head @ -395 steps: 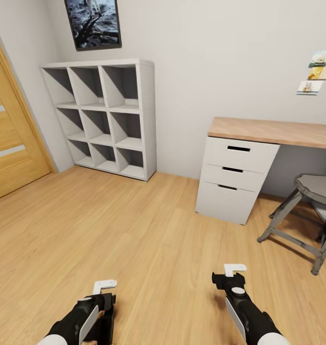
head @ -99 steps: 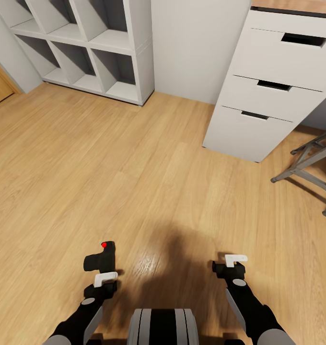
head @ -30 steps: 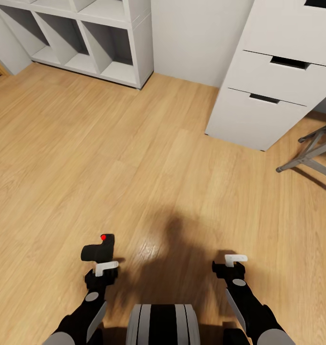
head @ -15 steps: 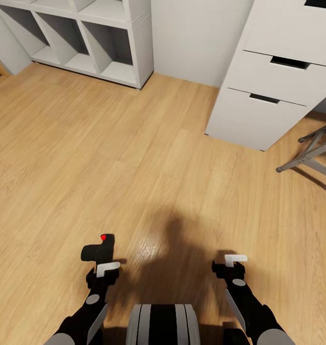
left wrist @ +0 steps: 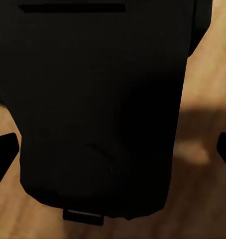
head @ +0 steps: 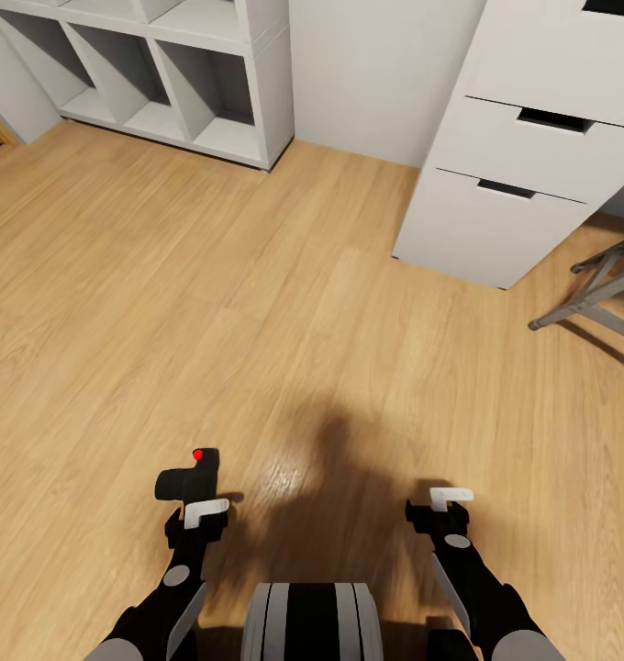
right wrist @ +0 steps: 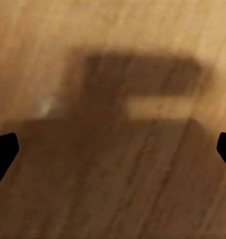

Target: Attach the digital camera to the camera tripod in the bedroom.

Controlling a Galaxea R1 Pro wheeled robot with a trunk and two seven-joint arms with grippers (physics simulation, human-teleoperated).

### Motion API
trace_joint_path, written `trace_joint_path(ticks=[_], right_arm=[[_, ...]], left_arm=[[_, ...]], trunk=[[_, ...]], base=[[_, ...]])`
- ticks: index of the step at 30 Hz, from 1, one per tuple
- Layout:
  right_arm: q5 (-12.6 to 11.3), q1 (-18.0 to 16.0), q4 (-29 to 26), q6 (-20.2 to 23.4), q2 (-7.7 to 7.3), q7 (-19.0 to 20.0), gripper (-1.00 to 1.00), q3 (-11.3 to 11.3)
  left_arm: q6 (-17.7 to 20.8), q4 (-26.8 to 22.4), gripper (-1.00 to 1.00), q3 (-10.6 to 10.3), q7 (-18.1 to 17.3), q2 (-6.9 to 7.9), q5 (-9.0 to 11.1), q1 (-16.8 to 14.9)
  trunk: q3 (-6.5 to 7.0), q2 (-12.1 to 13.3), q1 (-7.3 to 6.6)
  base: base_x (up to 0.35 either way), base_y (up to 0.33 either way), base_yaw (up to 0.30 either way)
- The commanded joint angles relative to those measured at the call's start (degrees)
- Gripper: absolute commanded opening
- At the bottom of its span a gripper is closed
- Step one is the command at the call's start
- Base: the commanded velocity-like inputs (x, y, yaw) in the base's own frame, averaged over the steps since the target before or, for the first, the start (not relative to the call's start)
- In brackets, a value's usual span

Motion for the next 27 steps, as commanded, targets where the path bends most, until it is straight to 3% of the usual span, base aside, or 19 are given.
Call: trace_joint_path(ticks=[1, 27], right_arm=[[0.3, 0.0, -0.1, 0.4, 0.0, -0.2, 1.0, 0.0], [0.3, 0.0, -0.1, 0.4, 0.01, -0.2, 1.0, 0.1]], left_arm=[[-0.2, 0.1, 1.0, -0.5, 0.5, 0.05, 0.4, 0.0], [-0.3, 2.9, 1.0, -0.3, 0.5, 0.05, 0.5, 0.0]], trunk=[[-0.03, 0.0, -0.01], [-0.03, 0.0, -0.01]], base=[[0.0, 0.0, 0.0], [0.0, 0.0, 0.0]])
